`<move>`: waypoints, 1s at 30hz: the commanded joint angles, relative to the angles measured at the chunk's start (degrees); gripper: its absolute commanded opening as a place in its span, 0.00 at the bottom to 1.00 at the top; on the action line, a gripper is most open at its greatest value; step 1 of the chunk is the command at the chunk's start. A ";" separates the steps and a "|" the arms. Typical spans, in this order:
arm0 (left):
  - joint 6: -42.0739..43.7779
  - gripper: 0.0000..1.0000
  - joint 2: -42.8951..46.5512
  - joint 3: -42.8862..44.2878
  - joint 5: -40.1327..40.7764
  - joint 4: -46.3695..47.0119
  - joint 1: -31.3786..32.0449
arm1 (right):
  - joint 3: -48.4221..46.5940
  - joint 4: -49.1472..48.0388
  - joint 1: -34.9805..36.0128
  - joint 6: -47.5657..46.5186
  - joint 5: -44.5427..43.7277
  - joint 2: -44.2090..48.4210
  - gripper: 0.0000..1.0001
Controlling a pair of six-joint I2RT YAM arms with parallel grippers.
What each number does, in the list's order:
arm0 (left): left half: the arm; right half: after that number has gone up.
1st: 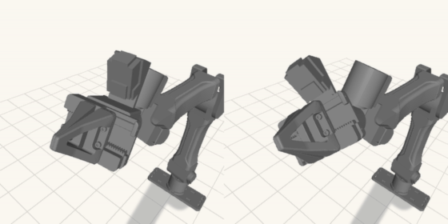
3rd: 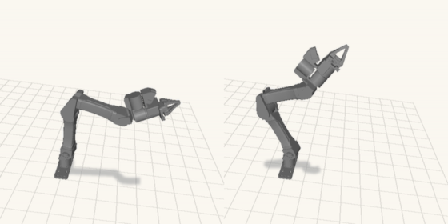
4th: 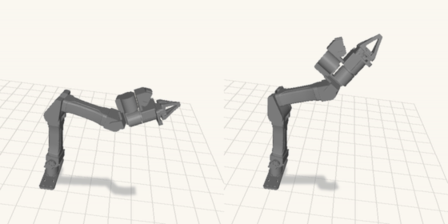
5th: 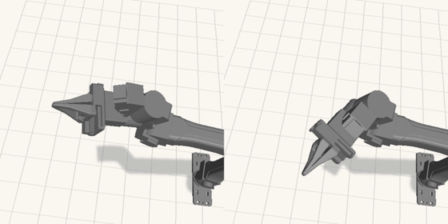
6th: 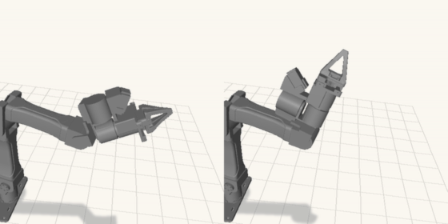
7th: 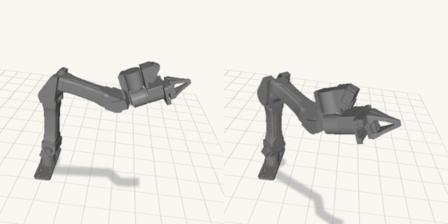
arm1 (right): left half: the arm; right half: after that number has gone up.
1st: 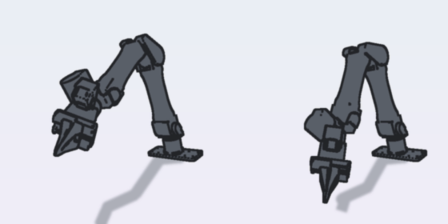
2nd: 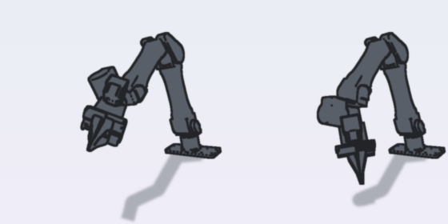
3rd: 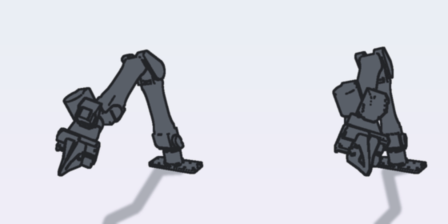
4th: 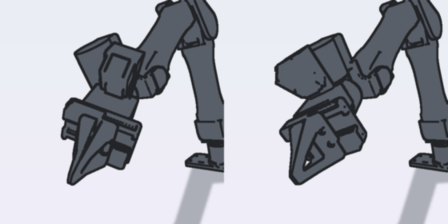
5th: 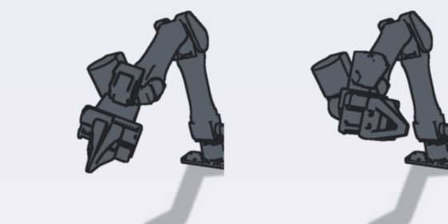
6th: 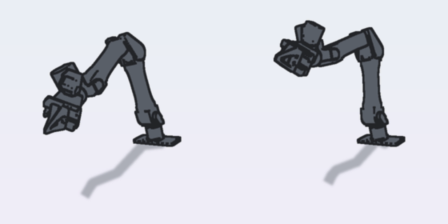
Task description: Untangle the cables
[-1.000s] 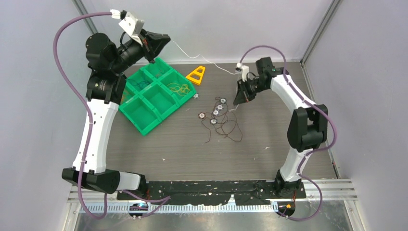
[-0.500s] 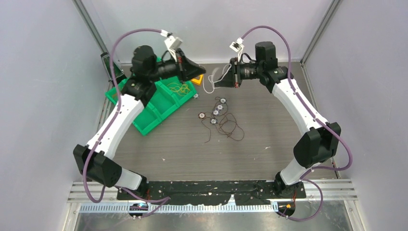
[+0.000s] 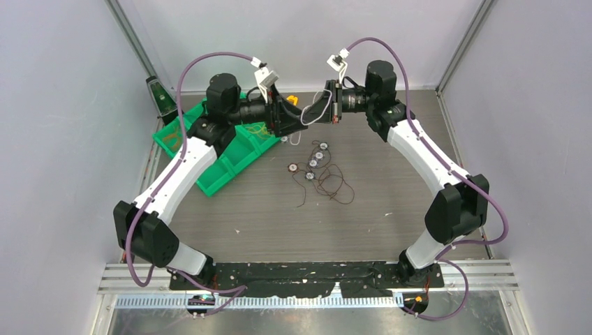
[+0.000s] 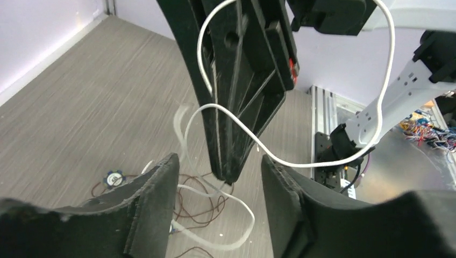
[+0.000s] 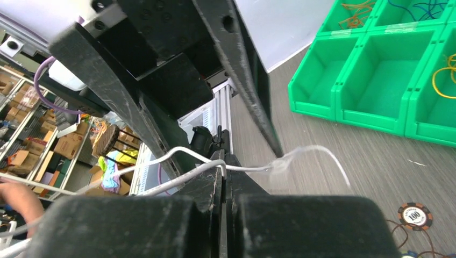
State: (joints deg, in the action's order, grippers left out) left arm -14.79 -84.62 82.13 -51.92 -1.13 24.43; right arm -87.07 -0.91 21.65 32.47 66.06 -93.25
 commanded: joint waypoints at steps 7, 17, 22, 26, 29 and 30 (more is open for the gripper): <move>20.12 0.71 4.88 -1.22 -3.51 -11.60 -0.66 | 3.33 -14.83 0.33 11.35 4.16 1.90 0.05; 21.33 0.35 3.67 -2.03 4.66 -5.54 2.01 | 6.36 -36.37 0.83 30.57 5.36 -0.18 0.05; 20.42 0.00 6.92 -5.77 5.91 -1.76 1.17 | 6.99 -35.04 -0.19 30.55 5.76 -0.26 0.05; 16.02 0.00 9.39 -8.32 6.02 0.21 -1.85 | 6.61 -26.27 -3.14 24.67 4.71 -0.18 0.11; 11.57 0.00 9.99 -8.76 5.99 0.67 -5.63 | 6.39 -19.23 -6.01 19.62 3.20 -0.09 0.21; 10.24 0.00 10.02 -8.70 6.23 0.73 -6.80 | 6.43 -16.63 -6.36 17.80 3.07 -0.20 0.25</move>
State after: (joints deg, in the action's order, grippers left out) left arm 1.54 -77.01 73.34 -46.52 -5.37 21.56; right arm -80.12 -26.24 17.96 57.63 70.61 -93.82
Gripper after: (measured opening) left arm 0.005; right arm 0.198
